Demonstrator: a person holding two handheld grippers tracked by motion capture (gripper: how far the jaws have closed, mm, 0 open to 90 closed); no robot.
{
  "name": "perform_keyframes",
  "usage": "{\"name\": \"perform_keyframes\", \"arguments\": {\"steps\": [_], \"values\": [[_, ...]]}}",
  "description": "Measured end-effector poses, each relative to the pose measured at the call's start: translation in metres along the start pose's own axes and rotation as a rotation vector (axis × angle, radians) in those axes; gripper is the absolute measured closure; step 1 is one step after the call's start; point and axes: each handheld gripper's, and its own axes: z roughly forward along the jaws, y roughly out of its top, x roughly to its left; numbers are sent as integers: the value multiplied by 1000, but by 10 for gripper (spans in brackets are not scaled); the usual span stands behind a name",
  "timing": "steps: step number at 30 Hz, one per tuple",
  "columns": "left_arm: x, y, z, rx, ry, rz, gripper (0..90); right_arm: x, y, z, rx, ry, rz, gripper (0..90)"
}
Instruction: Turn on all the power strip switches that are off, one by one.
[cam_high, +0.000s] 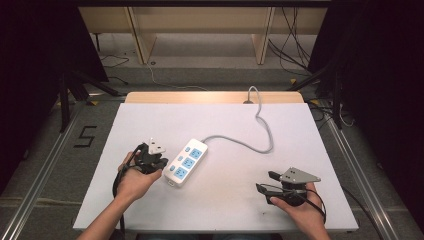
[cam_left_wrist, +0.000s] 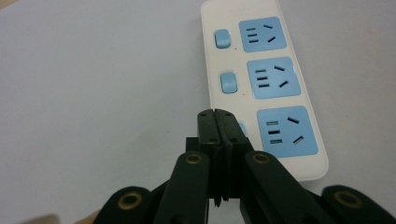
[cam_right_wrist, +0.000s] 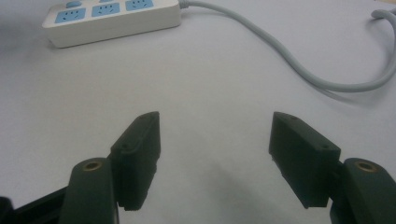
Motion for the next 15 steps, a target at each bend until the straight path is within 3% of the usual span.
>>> {"name": "perform_keyframes", "arguments": {"steps": [15], "values": [[-3, 16, 9, 16, 0, 10, 894, -1, 0, 0, -1, 2, 3, 350]]}}
